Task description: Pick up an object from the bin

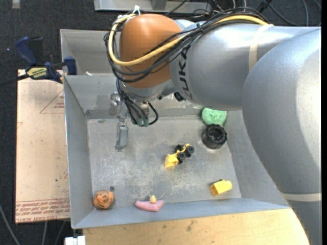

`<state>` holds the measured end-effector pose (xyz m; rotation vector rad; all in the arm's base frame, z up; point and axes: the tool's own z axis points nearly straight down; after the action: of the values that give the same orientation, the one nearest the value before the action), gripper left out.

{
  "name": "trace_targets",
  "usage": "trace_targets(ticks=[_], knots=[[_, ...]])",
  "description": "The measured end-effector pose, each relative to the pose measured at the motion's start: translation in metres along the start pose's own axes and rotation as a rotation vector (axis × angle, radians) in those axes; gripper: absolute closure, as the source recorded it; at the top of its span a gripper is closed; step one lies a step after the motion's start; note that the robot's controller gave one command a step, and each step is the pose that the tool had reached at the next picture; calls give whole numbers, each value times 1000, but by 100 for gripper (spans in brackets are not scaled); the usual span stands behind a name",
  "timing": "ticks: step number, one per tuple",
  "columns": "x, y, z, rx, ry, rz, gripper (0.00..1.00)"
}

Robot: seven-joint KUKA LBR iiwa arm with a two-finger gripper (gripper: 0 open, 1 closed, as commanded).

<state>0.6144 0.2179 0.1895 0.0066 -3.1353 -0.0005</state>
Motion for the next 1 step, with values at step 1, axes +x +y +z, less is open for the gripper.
trace_targets(ticks=[1], knots=[[-2,-1,-5,-2,-7,3,0]])
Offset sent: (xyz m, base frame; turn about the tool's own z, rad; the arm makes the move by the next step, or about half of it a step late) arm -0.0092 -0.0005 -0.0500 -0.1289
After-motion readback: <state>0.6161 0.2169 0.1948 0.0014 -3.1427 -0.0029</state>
